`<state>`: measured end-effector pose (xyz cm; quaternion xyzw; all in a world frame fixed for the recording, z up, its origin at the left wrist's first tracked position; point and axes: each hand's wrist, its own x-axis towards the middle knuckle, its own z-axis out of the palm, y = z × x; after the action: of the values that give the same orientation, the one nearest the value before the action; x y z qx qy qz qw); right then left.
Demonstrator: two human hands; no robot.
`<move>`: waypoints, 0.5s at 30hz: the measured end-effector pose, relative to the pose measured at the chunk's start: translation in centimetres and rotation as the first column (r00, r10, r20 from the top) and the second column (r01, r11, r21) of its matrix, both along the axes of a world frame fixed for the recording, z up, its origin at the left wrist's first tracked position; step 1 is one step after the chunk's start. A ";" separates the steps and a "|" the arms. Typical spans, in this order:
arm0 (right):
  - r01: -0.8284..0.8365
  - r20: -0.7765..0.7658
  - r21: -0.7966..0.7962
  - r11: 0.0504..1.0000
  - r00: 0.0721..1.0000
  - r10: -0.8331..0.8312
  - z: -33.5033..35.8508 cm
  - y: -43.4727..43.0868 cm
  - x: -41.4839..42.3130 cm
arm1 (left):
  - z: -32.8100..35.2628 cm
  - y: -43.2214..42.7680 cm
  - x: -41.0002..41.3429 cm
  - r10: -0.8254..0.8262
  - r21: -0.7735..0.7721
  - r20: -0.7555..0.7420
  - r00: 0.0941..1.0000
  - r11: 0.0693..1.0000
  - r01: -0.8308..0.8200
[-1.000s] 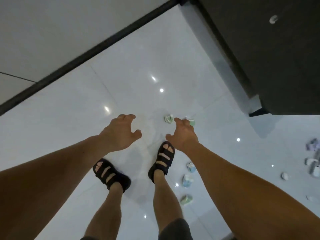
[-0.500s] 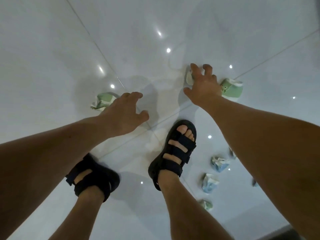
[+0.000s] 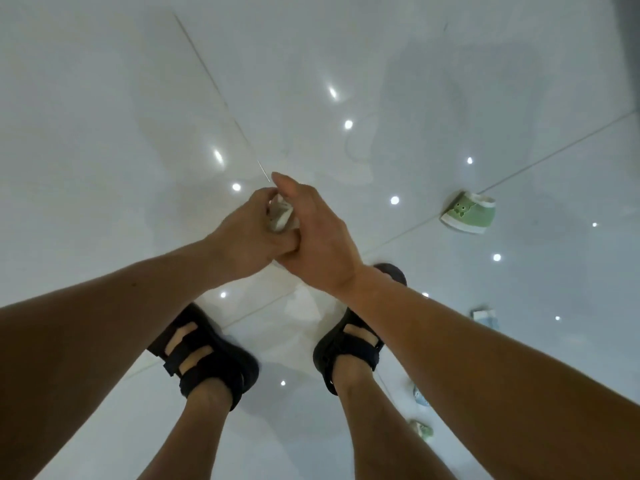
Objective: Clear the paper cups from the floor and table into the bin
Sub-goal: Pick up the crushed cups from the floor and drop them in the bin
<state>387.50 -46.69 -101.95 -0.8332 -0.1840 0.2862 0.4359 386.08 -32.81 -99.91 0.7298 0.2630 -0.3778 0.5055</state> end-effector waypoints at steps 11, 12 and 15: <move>-0.316 0.035 -0.384 0.868 0.934 0.355 -5.4 4.2 -1.3 | -1.2 8.9 -5.0 0.144 0.420 -0.097 0.985 0.903 -0.090; -0.362 0.021 -0.471 0.804 0.907 0.420 -6.6 4.3 -1.6 | -1.6 9.5 -5.9 0.131 0.446 -0.106 0.986 0.893 -0.070; -0.428 0.000 -0.586 0.687 0.848 0.529 -9.5 5.7 -2.6 | -2.9 10.6 -8.1 0.100 0.419 -0.079 0.992 0.906 -0.058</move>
<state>384.87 -41.03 -111.50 -0.8674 -0.3386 0.3595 0.0612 378.03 -22.20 -102.86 0.7899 0.3915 -0.3277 0.3398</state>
